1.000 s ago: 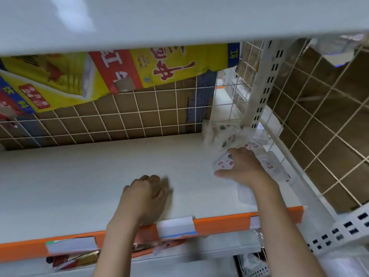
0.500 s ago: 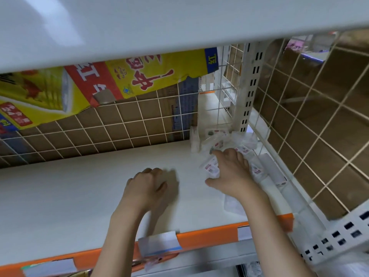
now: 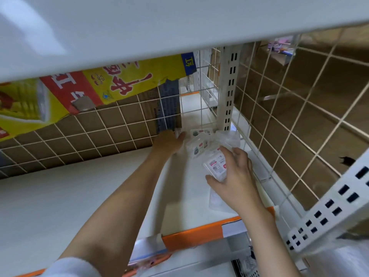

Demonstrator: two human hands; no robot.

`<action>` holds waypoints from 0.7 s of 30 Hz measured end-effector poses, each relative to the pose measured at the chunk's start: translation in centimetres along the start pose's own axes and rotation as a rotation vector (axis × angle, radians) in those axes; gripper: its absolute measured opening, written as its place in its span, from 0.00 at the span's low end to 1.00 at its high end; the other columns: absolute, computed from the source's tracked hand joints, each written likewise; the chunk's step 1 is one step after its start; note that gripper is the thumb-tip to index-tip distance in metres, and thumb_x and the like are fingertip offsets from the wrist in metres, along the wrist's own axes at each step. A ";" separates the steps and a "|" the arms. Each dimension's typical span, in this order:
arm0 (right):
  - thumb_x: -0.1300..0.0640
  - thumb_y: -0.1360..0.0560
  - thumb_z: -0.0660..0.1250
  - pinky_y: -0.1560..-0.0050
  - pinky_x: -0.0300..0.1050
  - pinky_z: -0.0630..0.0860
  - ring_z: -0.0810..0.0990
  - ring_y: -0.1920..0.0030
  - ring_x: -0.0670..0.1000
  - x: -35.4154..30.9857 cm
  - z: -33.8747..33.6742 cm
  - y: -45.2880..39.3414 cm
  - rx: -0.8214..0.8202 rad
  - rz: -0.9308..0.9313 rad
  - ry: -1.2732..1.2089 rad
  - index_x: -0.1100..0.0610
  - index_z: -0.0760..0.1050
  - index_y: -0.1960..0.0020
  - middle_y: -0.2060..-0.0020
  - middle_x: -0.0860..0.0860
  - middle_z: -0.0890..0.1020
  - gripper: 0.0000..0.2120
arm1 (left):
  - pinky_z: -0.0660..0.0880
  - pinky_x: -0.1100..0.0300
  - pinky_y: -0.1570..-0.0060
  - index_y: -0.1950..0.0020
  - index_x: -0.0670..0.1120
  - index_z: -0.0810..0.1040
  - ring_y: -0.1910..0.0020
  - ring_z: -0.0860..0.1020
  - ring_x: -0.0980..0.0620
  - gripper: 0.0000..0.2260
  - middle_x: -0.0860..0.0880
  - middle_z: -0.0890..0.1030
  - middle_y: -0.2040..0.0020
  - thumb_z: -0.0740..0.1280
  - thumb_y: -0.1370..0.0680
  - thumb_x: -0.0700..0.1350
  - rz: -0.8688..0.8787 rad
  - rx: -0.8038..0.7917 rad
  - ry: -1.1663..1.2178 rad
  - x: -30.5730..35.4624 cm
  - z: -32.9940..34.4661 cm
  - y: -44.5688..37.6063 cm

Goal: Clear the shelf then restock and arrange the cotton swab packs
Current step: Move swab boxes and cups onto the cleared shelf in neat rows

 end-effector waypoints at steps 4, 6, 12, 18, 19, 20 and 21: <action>0.50 0.34 0.75 0.34 0.56 0.66 0.61 0.33 0.58 0.6 0.0 0.3 -0.010 -0.002 -0.011 0.55 0.64 0.29 0.33 0.58 0.63 0.37 | 0.70 0.56 0.59 0.51 0.39 0.77 0.54 0.79 0.42 0.26 0.41 0.79 0.55 0.56 0.21 0.62 -0.040 0.006 -0.017 -0.3 0.5 -1.5; 0.50 0.34 0.74 0.33 0.55 0.65 0.61 0.33 0.58 0.7 0.2 0.3 -0.021 0.001 -0.017 0.55 0.64 0.29 0.33 0.58 0.63 0.37 | 0.70 0.57 0.61 0.54 0.40 0.76 0.57 0.78 0.45 0.25 0.46 0.76 0.62 0.58 0.22 0.63 -0.058 -0.047 -0.045 -0.2 0.5 -1.8; 0.51 0.35 0.75 0.34 0.57 0.66 0.63 0.33 0.61 0.2 1.2 0.2 -0.031 0.009 -0.052 0.56 0.66 0.30 0.34 0.59 0.64 0.37 | 0.66 0.59 0.71 0.62 0.41 0.72 0.66 0.74 0.49 0.16 0.44 0.76 0.60 0.63 0.24 0.53 -0.068 -0.076 -0.021 -0.9 0.1 -2.5; 0.43 0.38 0.67 0.40 0.55 0.66 0.63 0.37 0.59 -3.1 3.3 -0.2 -0.001 -0.005 -0.065 0.54 0.67 0.32 0.37 0.59 0.66 0.36 | 0.67 0.60 0.60 0.44 0.43 0.77 0.52 0.77 0.45 0.15 0.46 0.79 0.52 0.67 0.26 0.50 -0.099 0.096 0.116 -5.4 -2.5 2.9; 0.42 0.37 0.65 0.40 0.54 0.65 0.62 0.37 0.58 -3.8 3.8 -0.2 -0.011 -0.016 -0.062 0.53 0.67 0.31 0.36 0.59 0.66 0.36 | 0.66 0.61 0.61 0.44 0.44 0.77 0.52 0.78 0.44 0.14 0.46 0.80 0.52 0.67 0.27 0.49 -0.105 0.154 0.142 -6.5 -3.1 4.3; 0.40 0.37 0.63 0.39 0.54 0.63 0.60 0.36 0.57 -4.7 4.3 -0.2 -0.028 -0.031 -0.063 0.52 0.66 0.31 0.35 0.58 0.65 0.37 | 0.65 0.60 0.62 0.46 0.44 0.77 0.54 0.77 0.44 0.13 0.46 0.80 0.54 0.68 0.28 0.48 -0.111 0.214 0.171 -7.7 -3.6 5.7; 0.38 0.37 0.60 0.37 0.53 0.60 0.58 0.35 0.56 -5.6 4.9 -0.1 -0.057 -0.048 -0.068 0.52 0.65 0.30 0.33 0.58 0.64 0.38 | 0.63 0.60 0.63 0.49 0.44 0.76 0.57 0.76 0.45 0.11 0.47 0.78 0.55 0.69 0.29 0.47 -0.119 0.279 0.208 -8.9 -4.1 7.2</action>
Point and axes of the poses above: each hand's wrist, its own y-axis away from the middle knuckle, its own z-axis out of the palm, x = y × z, the point moved 4 cm from there along -y, towards the middle knuckle
